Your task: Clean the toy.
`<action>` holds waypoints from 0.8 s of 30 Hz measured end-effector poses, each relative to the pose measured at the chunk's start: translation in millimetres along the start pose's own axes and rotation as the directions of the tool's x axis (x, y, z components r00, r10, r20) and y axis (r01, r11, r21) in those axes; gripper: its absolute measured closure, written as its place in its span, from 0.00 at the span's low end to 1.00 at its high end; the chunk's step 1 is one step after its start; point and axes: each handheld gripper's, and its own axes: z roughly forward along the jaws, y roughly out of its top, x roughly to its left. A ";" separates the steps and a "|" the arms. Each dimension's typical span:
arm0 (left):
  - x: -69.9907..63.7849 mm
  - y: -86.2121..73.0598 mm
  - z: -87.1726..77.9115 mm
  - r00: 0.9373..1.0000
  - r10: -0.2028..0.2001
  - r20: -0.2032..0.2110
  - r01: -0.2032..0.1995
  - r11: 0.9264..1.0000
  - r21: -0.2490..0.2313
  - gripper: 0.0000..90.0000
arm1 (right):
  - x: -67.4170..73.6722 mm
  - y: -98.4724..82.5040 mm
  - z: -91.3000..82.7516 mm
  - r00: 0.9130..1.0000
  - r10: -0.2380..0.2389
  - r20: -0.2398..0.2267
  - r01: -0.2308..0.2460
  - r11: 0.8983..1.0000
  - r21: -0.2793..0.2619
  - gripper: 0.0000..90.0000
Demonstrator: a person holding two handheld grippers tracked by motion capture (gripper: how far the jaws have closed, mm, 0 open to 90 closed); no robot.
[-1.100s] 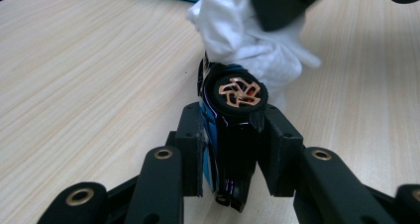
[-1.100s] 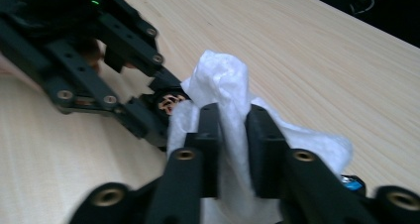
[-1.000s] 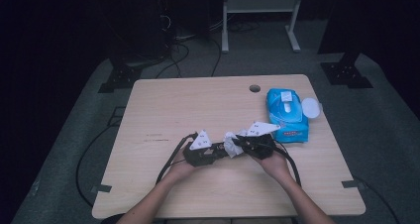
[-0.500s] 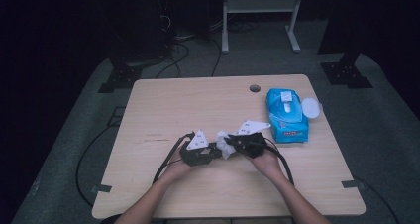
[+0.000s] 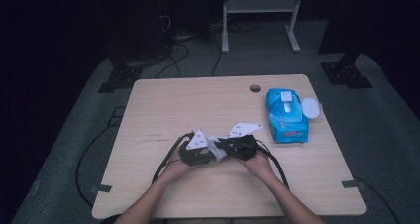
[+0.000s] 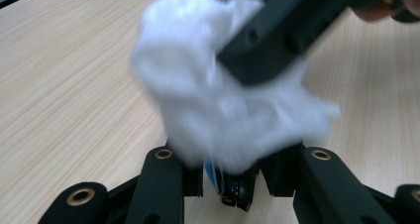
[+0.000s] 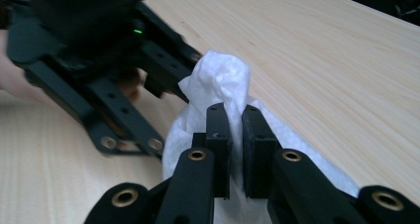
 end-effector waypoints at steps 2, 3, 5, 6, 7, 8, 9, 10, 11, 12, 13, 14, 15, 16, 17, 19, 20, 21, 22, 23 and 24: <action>1.4 -1.0 -1.7 1.000 0.000 0.000 0.000 1.000 0.002 0.73 | -7.5 -2.0 -4.9 1.000 0.002 0.029 -0.002 1.000 0.004 0.93; 1.8 -1.3 -2.2 1.000 0.000 -0.001 0.000 1.000 0.003 0.73 | -11.3 -3.2 -7.8 0.999 0.005 0.046 -0.005 1.000 0.006 0.93; 2.4 -1.5 -2.7 1.000 -0.001 -0.003 0.001 1.000 0.002 0.73 | -21.3 -7.7 -17.4 0.995 0.011 0.101 -0.012 1.000 0.015 0.93; 2.4 -1.5 -2.7 1.000 -0.002 -0.002 0.002 1.000 0.002 0.73 | -27.7 -11.7 -23.8 0.991 0.016 0.133 -0.019 1.000 0.017 0.93; 2.4 -1.4 -2.7 1.000 0.000 -0.002 0.000 1.000 0.001 0.73 | -31.7 -14.3 -27.7 0.989 0.030 0.144 -0.032 0.999 0.011 0.93; 2.3 -1.0 -2.7 1.000 0.001 -0.001 -0.001 1.000 0.000 0.73 | -36.1 -17.5 -32.5 0.987 0.048 0.156 -0.049 0.999 0.004 0.93; 2.1 -0.5 -2.4 1.000 0.006 -0.002 -0.006 1.000 0.001 0.73 | -39.5 -20.3 -36.4 0.984 0.055 0.170 -0.056 0.998 0.001 0.93; 1.8 -0.3 -2.1 1.000 0.005 -0.003 -0.005 1.000 0.001 0.73 | -41.9 -23.0 -39.1 0.982 0.070 0.176 -0.070 0.998 -0.006 0.93; 1.5 0.0 -2.1 1.000 0.007 -0.003 -0.007 1.000 0.006 0.73 | -42.9 -24.1 -39.6 0.982 0.073 0.173 -0.072 0.997 -0.009 0.93; 1.4 0.0 -2.0 1.000 0.007 -0.001 -0.007 1.000 0.007 0.73 | -42.0 -23.8 -39.7 0.982 0.073 0.176 -0.073 0.997 -0.007 0.93; 1.0 -0.2 -1.9 1.000 0.009 -0.001 -0.009 1.000 0.009 0.73 | -40.8 -22.8 -38.7 0.982 0.065 0.176 -0.065 0.998 -0.004 0.93; 0.6 -0.4 -1.9 1.000 0.007 -0.001 -0.007 1.000 0.007 0.73 | -39.0 -21.7 -37.1 0.983 0.063 0.171 -0.063 0.998 -0.004 0.93; 0.3 -0.4 -1.8 1.000 0.007 0.000 -0.007 1.000 0.005 0.73 | -36.6 -20.7 -34.8 0.985 0.064 0.162 -0.063 0.998 -0.009 0.93; 0.2 -0.3 -1.7 1.000 0.009 -0.001 -0.009 1.000 0.005 0.73 | -34.1 -19.3 -32.1 0.988 0.062 0.143 -0.061 0.998 -0.011 0.93; 0.0 -0.1 -1.4 1.000 0.009 0.000 -0.009 1.000 0.004 0.73 | -31.3 -18.1 -29.5 0.990 0.064 0.124 -0.063 0.998 -0.012 0.93; -0.4 0.4 -1.0 1.000 0.013 0.001 -0.013 1.000 0.006 0.73 | -21.6 -14.6 -21.5 0.995 0.057 0.079 -0.056 0.998 -0.014 0.93; -0.8 0.8 -1.1 1.000 0.020 0.001 -0.020 1.000 0.009 0.73 | -17.0 -12.8 -17.3 0.997 0.056 0.049 -0.056 0.998 -0.019 0.93; -0.9 0.9 -1.2 1.000 0.021 0.000 -0.021 1.000 0.010 0.73 | -11.3 -10.6 -12.9 0.999 0.047 0.026 -0.046 0.999 -0.021 0.92; -0.9 0.7 -1.2 1.000 0.021 0.000 -0.021 1.000 0.007 0.73 | -7.8 -8.7 -10.7 0.999 0.035 0.020 -0.035 0.999 -0.018 0.92; -0.8 0.5 -1.4 1.000 0.020 0.001 -0.020 1.000 0.007 0.73 | -6.4 -7.3 -9.9 0.999 0.025 0.021 -0.024 1.000 -0.013 0.92; -0.6 0.5 -1.8 1.000 0.021 0.001 -0.021 1.000 0.010 0.73 | -7.1 -6.9 -10.5 0.999 0.018 0.027 -0.017 1.000 -0.011 0.92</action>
